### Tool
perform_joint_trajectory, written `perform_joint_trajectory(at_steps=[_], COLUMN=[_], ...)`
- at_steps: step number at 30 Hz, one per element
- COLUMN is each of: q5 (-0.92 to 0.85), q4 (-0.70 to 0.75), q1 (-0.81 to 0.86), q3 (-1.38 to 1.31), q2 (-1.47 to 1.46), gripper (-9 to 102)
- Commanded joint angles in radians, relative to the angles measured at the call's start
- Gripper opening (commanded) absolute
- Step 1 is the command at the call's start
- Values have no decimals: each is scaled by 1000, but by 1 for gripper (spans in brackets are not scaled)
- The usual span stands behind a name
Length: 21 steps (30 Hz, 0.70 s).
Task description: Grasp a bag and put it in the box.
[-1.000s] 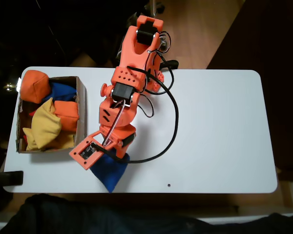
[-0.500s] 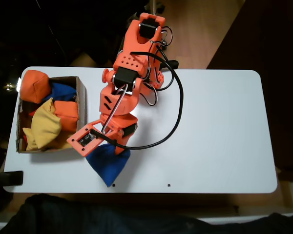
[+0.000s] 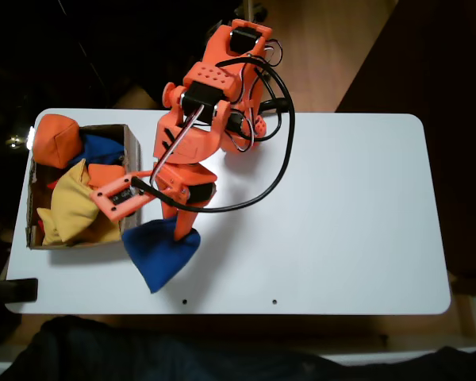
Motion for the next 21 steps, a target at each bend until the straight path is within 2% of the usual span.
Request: perform_joint_trajectory(at_steps=[1,21], q5=[9,101], q4=[2,-49], q1=[28,264], q3=[-14,-25], q2=[80,183], gripper=[0,0])
